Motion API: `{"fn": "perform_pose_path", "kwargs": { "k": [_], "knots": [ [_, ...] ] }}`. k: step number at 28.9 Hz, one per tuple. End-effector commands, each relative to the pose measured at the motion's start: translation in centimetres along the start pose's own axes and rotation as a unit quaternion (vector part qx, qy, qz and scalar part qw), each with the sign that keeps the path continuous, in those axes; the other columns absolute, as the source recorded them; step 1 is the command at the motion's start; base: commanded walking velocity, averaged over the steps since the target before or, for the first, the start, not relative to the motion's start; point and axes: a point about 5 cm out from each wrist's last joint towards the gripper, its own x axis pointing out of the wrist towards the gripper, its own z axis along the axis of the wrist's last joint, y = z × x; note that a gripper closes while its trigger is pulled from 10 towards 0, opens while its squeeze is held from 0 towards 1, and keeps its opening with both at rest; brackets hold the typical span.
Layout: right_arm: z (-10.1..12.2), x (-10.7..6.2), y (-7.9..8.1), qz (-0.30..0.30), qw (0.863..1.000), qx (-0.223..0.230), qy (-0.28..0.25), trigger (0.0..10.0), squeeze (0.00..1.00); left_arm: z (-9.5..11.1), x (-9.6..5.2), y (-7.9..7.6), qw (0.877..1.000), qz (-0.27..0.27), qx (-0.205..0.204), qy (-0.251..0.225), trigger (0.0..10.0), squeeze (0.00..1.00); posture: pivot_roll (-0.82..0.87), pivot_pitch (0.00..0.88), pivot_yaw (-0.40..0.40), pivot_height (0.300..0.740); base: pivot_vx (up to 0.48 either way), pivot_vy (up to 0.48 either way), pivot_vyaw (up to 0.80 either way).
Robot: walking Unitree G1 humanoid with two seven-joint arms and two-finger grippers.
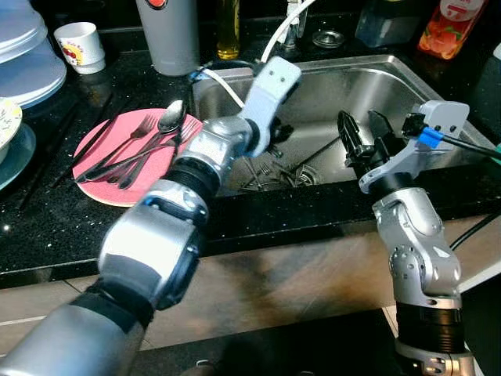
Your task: Kitchen organization
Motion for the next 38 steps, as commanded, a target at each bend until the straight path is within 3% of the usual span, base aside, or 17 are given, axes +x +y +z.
{"fn": "perform_pose_path", "kwargs": {
  "k": [1,2,3,4,6,7,9,10,13,16,17,30,38],
  "knots": [
    [0.3,-0.3,-0.2,-0.005,1.000,0.001,-0.008,10.0,0.00,1.4,-1.8,1.6,1.000,-0.026,0.003,-0.014,10.0,0.00,0.09,0.148,0.079,0.740,0.000,0.000,0.00],
    [0.3,-0.3,-0.2,-0.005,1.000,0.001,-0.008,10.0,0.00,1.4,-1.8,1.6,1.000,-0.026,0.003,-0.014,10.0,0.00,0.09,0.148,0.079,0.740,0.000,0.000,0.00],
    [0.3,-0.3,-0.2,-0.007,1.000,0.002,-0.009,10.0,0.00,1.1,-4.2,3.5,0.998,-0.053,0.016,-0.001,10.0,0.00,0.10,0.142,0.075,0.740,0.000,0.000,0.00],
    [0.2,-0.3,-0.2,-0.007,1.000,0.004,-0.009,10.0,0.00,0.2,-5.8,4.9,0.998,-0.050,0.024,0.023,10.0,0.00,0.10,0.142,0.075,0.740,0.000,0.000,0.00],
    [0.1,-0.3,-0.1,-0.006,1.000,0.006,-0.008,10.0,0.00,-0.7,-7.3,6.2,0.998,-0.040,0.029,0.049,10.0,0.00,0.12,0.141,0.075,0.740,0.000,0.000,0.00],
    [-0.1,-0.3,-0.1,-0.005,1.000,0.007,-0.007,10.0,0.00,-1.8,-8.8,7.6,0.997,-0.018,0.016,0.079,10.0,0.00,0.13,0.141,0.070,0.740,0.000,0.000,0.00],
    [-0.1,-0.2,-0.1,-0.005,1.000,0.008,-0.007,10.0,0.00,-2.1,-9.2,8.0,0.996,-0.012,0.012,0.086,10.0,0.00,0.13,0.141,0.070,0.740,0.000,0.000,0.00],
    [-0.2,-0.1,0.0,-0.003,1.000,0.010,-0.006,10.0,0.00,-2.9,-10.1,8.6,0.995,-0.006,0.007,0.104,10.0,1.00,0.13,0.145,0.061,0.740,0.000,0.000,0.00],
    [-0.3,0.2,0.4,0.007,1.000,0.014,-0.003,10.0,0.00,-4.4,-12.3,9.5,0.990,-0.002,-0.018,0.139,10.0,1.00,0.14,0.148,0.047,0.740,0.000,0.000,0.00],
    [-0.3,0.3,0.4,0.012,1.000,0.014,-0.002,10.0,0.00,-4.5,-12.8,9.6,0.989,-0.002,-0.028,0.147,10.0,1.00,0.14,0.147,0.042,0.740,0.000,0.000,0.00],
    [-0.3,0.4,0.4,0.013,1.000,0.014,-0.002,10.0,0.00,-4.6,-13.0,9.7,0.988,-0.004,-0.034,0.149,10.0,0.00,0.14,0.147,0.040,0.740,0.000,0.000,0.00],
    [0.0,0.3,0.1,0.011,1.000,0.007,-0.004,10.0,0.00,-5.4,-12.6,9.3,0.983,-0.024,-0.049,0.174,10.0,0.00,0.12,0.146,0.039,0.740,0.000,0.000,0.00],
    [0.0,0.2,0.0,0.008,1.000,0.005,-0.004,10.0,0.00,-8.3,-12.6,9.4,0.971,0.008,-0.024,0.239,10.0,0.00,0.10,0.140,0.050,0.740,0.000,0.000,0.00]
  ]
}}
